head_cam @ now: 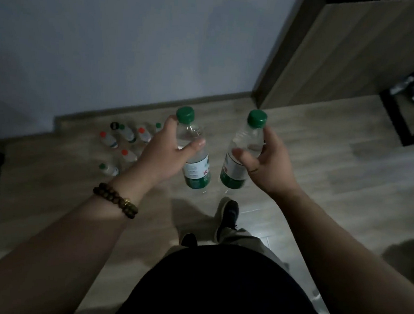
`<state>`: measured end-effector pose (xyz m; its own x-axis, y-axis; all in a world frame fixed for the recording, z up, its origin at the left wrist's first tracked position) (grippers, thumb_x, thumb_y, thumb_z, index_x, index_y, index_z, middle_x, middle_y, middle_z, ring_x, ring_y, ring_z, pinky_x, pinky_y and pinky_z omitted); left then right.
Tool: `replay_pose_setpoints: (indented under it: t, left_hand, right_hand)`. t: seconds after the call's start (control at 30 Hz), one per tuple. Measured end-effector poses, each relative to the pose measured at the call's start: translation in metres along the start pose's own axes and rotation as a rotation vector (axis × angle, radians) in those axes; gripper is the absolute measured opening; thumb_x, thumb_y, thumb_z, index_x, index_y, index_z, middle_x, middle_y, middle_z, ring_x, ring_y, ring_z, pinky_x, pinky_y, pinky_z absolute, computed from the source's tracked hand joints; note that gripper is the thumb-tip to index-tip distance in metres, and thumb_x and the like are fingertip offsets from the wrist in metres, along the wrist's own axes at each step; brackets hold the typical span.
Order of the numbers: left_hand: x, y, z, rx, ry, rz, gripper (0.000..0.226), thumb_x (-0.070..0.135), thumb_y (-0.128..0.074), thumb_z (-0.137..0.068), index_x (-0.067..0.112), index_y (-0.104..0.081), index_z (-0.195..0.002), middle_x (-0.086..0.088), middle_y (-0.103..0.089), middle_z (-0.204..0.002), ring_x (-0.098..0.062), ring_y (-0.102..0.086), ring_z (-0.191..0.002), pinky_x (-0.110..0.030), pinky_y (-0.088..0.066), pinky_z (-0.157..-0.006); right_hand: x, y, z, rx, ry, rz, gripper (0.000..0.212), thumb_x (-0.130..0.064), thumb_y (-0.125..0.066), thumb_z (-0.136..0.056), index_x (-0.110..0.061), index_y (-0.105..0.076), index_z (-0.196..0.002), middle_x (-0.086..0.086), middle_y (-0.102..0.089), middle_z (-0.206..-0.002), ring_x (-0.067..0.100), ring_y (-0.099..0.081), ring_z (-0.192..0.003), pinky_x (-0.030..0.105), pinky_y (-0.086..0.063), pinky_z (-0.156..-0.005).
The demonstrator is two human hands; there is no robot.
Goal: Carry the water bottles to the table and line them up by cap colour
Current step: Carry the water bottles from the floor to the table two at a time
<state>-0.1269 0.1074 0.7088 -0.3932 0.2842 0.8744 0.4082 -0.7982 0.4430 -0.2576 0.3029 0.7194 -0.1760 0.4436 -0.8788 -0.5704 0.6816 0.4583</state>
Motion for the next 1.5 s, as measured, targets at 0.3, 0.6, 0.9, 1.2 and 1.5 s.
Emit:
replay_pose_setpoints:
  t: [0.3, 0.6, 0.9, 1.2, 1.5]
  left_hand:
    - [0.146, -0.058, -0.066, -0.110, -0.275, -0.024, 0.030, 0.073, -0.057, -0.084, 0.046, -0.056, -0.097, 0.042, -0.065, -0.096, 0.017, -0.062, -0.090, -0.002, -0.042, -0.068]
    - [0.234, -0.206, -0.178, -0.278, -0.175, 0.141, 0.029, 0.053, -0.071, -0.079, 0.028, -0.069, -0.094, 0.014, -0.075, -0.084, -0.005, -0.072, -0.081, -0.018, -0.051, -0.067]
    - [0.363, -0.356, -0.271, -0.411, -0.221, 0.086, 0.038, 0.063, -0.067, -0.073, 0.032, -0.070, -0.095, 0.016, -0.076, -0.085, -0.001, -0.071, -0.076, -0.018, -0.051, -0.068]
    - [0.468, -0.517, -0.383, -0.573, -0.351, -0.024, 0.045, 0.068, -0.065, -0.071, 0.029, -0.069, -0.092, 0.012, -0.076, -0.086, -0.010, -0.073, -0.082, -0.036, -0.057, -0.079]
    - [0.566, -0.695, -0.482, -0.811, -0.449, -0.060, 0.040, 0.068, -0.067, -0.071, 0.033, -0.068, -0.090, 0.008, -0.077, -0.084, -0.013, -0.074, -0.082, -0.044, -0.059, -0.084]
  right_hand:
    - [-0.004, 0.116, -0.014, 0.171, -0.068, -0.275, 0.023, -0.032, -0.069, -0.075, -0.036, -0.068, -0.098, -0.019, -0.069, -0.078, -0.003, -0.065, -0.073, 0.015, -0.051, -0.064]
    - [0.073, 0.268, -0.072, 0.413, -0.188, -0.590, 0.043, -0.043, -0.072, -0.067, -0.015, -0.059, -0.097, -0.005, -0.065, -0.078, 0.012, -0.063, -0.072, 0.031, -0.050, -0.065]
    - [0.135, 0.441, -0.146, 0.547, -0.224, -0.563, 0.044, -0.049, -0.074, -0.067, -0.020, -0.060, -0.099, -0.009, -0.070, -0.077, 0.009, -0.067, -0.069, 0.025, -0.052, -0.060]
    - [0.206, 0.592, -0.214, 0.794, -0.309, -0.506, 0.041, -0.052, -0.072, -0.070, -0.029, -0.065, -0.103, 0.000, -0.076, -0.096, 0.024, -0.074, -0.089, 0.052, -0.060, -0.086]
    - [0.271, 0.730, -0.241, 1.102, -0.472, -0.501, 0.042, -0.056, -0.071, -0.070, -0.033, -0.064, -0.105, -0.003, -0.076, -0.097, 0.020, -0.075, -0.085, 0.053, -0.061, -0.085]
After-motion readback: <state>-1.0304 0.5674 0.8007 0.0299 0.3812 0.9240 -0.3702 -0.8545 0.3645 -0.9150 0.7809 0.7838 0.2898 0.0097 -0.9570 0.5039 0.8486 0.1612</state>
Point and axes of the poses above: each hand's wrist, its own z-axis away from the middle knuckle, its own y-axis out of the back of the hand, x = y × z, the point moved 9 cm from there along -z, towards the middle knuckle
